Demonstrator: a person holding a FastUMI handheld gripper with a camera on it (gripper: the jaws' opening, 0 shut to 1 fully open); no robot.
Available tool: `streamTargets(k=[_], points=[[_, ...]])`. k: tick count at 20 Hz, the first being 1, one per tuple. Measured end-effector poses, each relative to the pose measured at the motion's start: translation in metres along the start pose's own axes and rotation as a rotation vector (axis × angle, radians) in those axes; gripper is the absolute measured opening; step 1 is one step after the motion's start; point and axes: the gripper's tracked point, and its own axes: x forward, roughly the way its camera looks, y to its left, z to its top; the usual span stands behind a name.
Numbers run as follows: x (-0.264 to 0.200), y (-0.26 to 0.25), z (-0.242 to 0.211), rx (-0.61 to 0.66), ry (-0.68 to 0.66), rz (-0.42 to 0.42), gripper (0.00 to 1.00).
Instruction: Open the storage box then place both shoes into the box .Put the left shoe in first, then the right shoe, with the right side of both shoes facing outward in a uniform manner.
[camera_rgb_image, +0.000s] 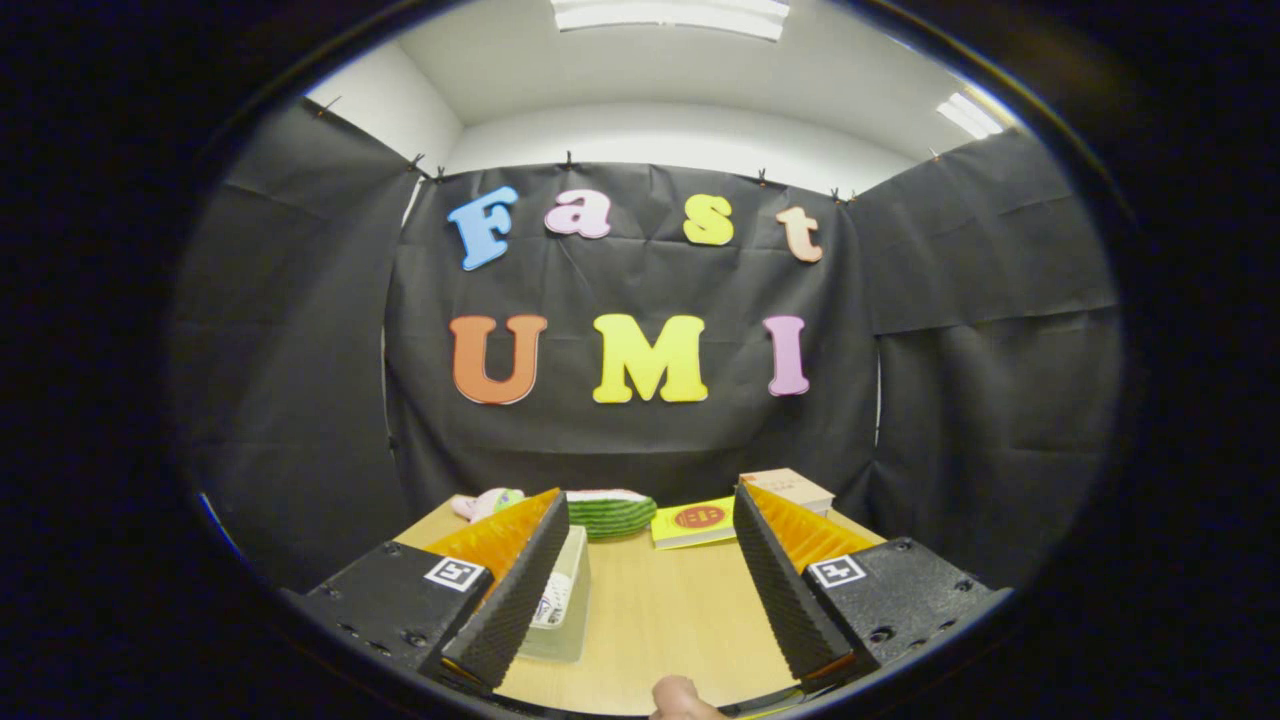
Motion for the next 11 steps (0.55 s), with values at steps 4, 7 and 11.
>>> streamTargets(k=[4,7,11], points=[[0.003,-0.004,-0.007,0.022,0.029,0.006,1.0],[0.007,-0.012,-0.015,0.036,0.056,-0.001,1.0],[0.008,-0.014,-0.018,0.022,0.059,-0.009,1.0]])
